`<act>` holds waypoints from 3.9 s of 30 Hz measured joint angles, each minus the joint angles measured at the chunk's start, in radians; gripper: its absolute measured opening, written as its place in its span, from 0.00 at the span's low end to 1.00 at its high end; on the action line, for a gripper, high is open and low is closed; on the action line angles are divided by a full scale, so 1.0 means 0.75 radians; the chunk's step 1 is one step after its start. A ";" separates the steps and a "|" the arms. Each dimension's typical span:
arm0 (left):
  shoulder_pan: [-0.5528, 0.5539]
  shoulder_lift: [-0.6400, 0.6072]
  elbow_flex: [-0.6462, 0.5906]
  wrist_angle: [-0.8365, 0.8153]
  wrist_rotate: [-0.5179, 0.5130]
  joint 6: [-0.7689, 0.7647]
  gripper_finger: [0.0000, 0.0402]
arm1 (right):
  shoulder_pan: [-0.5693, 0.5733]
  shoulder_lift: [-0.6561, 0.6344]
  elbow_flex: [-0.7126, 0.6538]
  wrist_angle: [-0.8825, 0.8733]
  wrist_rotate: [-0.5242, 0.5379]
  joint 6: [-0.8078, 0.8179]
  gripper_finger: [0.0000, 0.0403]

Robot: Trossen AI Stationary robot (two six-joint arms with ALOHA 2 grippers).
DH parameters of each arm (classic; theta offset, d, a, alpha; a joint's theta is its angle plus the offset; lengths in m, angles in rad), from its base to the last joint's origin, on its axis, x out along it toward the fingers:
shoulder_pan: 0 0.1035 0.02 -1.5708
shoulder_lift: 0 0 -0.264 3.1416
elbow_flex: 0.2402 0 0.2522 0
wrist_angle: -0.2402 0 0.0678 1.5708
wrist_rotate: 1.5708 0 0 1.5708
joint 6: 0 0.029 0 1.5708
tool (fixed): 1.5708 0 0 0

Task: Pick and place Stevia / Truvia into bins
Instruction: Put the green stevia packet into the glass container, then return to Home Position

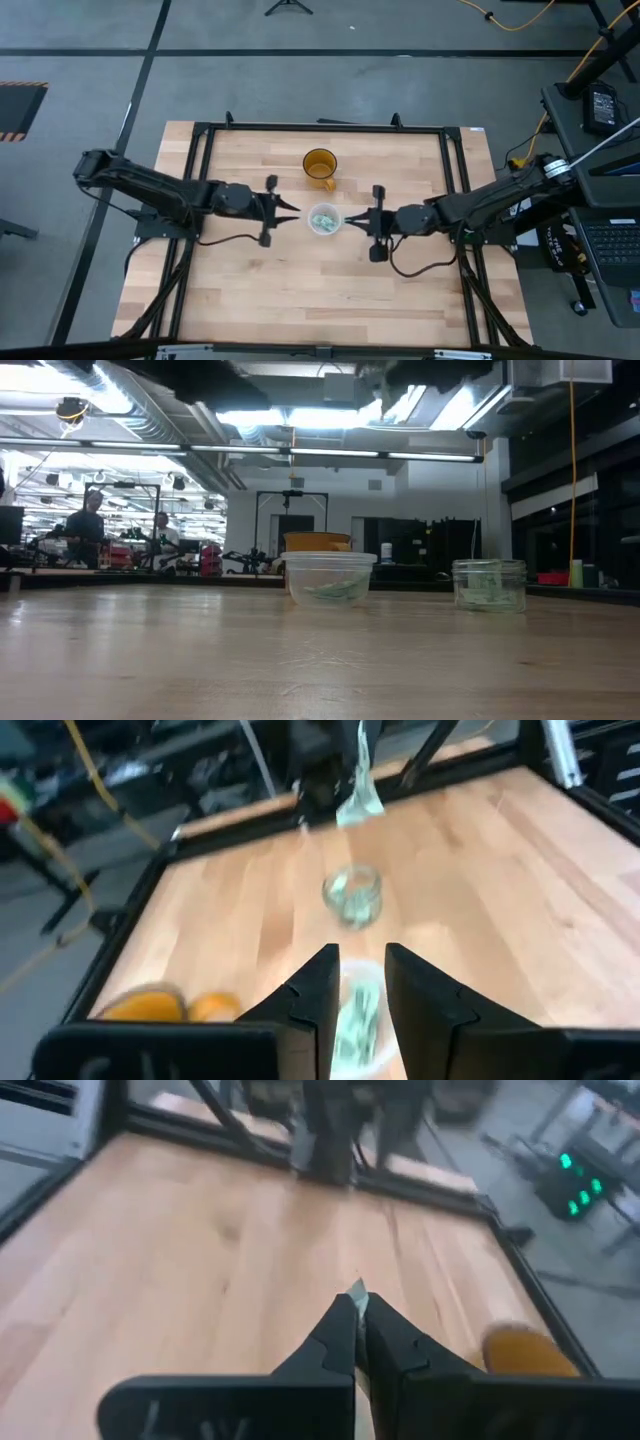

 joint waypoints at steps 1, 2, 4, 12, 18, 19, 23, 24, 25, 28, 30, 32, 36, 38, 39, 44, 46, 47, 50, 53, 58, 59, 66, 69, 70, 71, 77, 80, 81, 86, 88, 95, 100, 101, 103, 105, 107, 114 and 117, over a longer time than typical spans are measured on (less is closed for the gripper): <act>-0.004 -0.028 0.000 -0.046 -0.020 -0.024 0.19 | 0.003 -0.009 0.000 -0.035 0.032 0.023 0.01; -0.008 -0.055 0.000 -0.092 -0.039 -0.051 0.19 | 0.005 -0.017 0.000 -0.074 0.070 0.052 0.01; -0.014 -0.102 0.000 -0.183 -0.076 -0.099 0.18 | 0.008 -0.025 0.000 -0.158 0.146 0.124 0.00; -0.013 -0.154 0.000 -0.416 -0.087 -0.171 0.18 | 0.007 -0.025 0.002 -0.324 0.192 0.288 0.00; -0.014 -0.111 0.000 -0.458 -0.145 -0.208 0.18 | -0.007 -0.017 0.077 -0.590 0.218 0.480 0.00; -0.014 -0.103 0.000 -0.458 -0.156 -0.208 0.18 | -0.011 -0.017 0.090 -0.643 0.218 0.526 0.00; -0.014 -0.065 -0.001 -0.459 -0.182 -0.208 0.18 | -0.013 -0.017 0.132 -0.881 0.193 0.743 0.00; -0.014 -0.054 -0.001 -0.458 -0.185 -0.207 0.18 | -0.013 -0.017 0.133 -0.922 0.183 0.799 0.00; -0.014 -0.042 -0.001 -0.457 -0.188 -0.207 0.19 | -0.013 -0.017 0.133 -0.949 0.164 0.851 0.00; -0.014 -0.004 -0.001 -0.457 -0.189 -0.207 0.18 | -0.013 -0.017 0.107 -0.958 0.097 0.937 0.00; -0.014 0.024 -0.001 -0.457 -0.189 -0.206 0.19 | -0.013 -0.010 0.093 -0.958 0.086 0.968 0.00; -0.014 0.053 -0.001 -0.459 -0.189 -0.204 0.19 | -0.013 0.007 0.084 -0.955 0.085 0.990 0.00; -0.014 0.109 -0.002 -0.452 -0.189 -0.213 0.19 | -0.013 0.070 0.080 -0.921 0.063 0.991 0.00; -0.014 0.133 -0.002 -0.449 -0.189 -0.214 0.18 | -0.013 0.109 0.080 -0.909 0.036 0.991 0.00; -0.014 0.138 -0.002 -0.461 -0.189 -0.214 0.18 | -0.012 0.130 0.080 -0.909 0.026 0.992 0.00; -0.014 0.154 -0.003 -0.450 -0.190 -0.214 0.18 | -0.010 0.210 0.079 -0.920 -0.011 1.047 0.00; -0.014 0.154 -0.003 -0.451 -0.191 -0.214 0.18 | -0.005 0.227 0.079 -0.924 -0.021 1.063 0.00; -0.014 0.154 -0.003 -0.450 -0.191 -0.215 0.18 | -0.001 0.234 0.079 -0.924 -0.020 1.078 0.00; -0.014 0.154 -0.003 -0.449 -0.192 -0.214 0.18 | 0.003 0.256 0.079 -0.925 -0.021 1.112 0.00; -0.014 0.154 -0.003 -0.448 -0.197 -0.215 0.17 | 0.003 0.284 0.079 -0.926 -0.021 1.126 0.00; -0.014 0.154 -0.003 -0.448 -0.205 -0.215 0.16 | 0.003 0.326 0.079 -0.919 -0.050 1.130 0.00; -0.014 0.154 -0.003 -0.448 -0.205 -0.216 0.16 | 0.003 0.334 0.079 -0.918 -0.050 1.130 0.01; -0.014 0.154 -0.003 -0.448 -0.206 -0.217 0.16 | 0.003 0.353 0.079 -0.925 -0.057 1.129 0.05; -0.014 0.154 -0.002 -0.448 -0.206 -0.217 0.16 | 0.003 0.353 0.079 -0.940 -0.059 1.130 0.09; -0.014 0.154 -0.002 -0.448 -0.206 -0.217 0.16 | 0.003 0.353 0.079 -0.946 -0.059 1.130 0.10; -0.014 0.154 -0.002 -0.448 -0.206 -0.217 0.16 | 0.003 0.353 0.079 -0.956 -0.059 1.130 0.11; -0.014 0.154 -0.002 -0.448 -0.207 -0.217 0.15 | 0.003 0.353 0.079 -0.959 -0.059 1.157 0.13; -0.014 0.154 -0.002 -0.448 -0.207 -0.217 0.15 | 0.003 0.352 0.079 -0.965 -0.059 1.128 0.12; -0.014 0.154 -0.002 -0.448 -0.207 -0.217 0.15 | 0.003 0.350 0.079 -0.969 -0.059 1.110 0.12; -0.014 0.154 -0.002 -0.448 -0.207 -0.216 0.15 | 0.003 0.326 0.117 -1.012 -0.056 1.047 0.13; -0.013 0.152 -0.002 -0.447 -0.207 -0.216 0.15 | 0.003 0.304 0.154 -1.037 -0.045 1.032 0.13; -0.014 0.140 -0.001 -0.447 -0.205 -0.214 0.15 | 0.007 0.187 0.201 -1.025 -0.016 0.791 0.08; -0.014 0.108 -0.001 -0.475 -0.203 -0.115 0.13 | 0.007 0.062 0.162 -0.991 0.023 0.678 0.02; -0.013 0.089 -0.001 -0.467 -0.200 -0.090 0.11 | 0.007 0.032 0.148 -0.984 0.030 0.671 0.02; 0.000 0.031 -0.001 -0.493 -0.185 -0.066 0.06 | 0.007 -0.025 0.113 -0.938 0.036 0.657 0.02; 0.026 -0.031 -0.001 -0.488 -0.145 -0.063 0.02 | 0.007 -0.085 0.058 -0.892 0.036 0.628 0.01; 0.055 -0.097 -0.012 -0.484 -0.085 -0.055 0.01 | 0.007 -0.141 -0.009 -0.816 0.046 0.594 0.01; 0.173 -0.325 -0.283 -0.266 0.009 -0.046 0.00 | -0.003 -0.364 -0.342 -0.408 0.092 0.434 0.01; 0.210 -0.436 -0.438 -0.087 0.012 -0.059 0.00 | -0.014 -0.468 -0.473 -0.252 0.089 0.387 0.01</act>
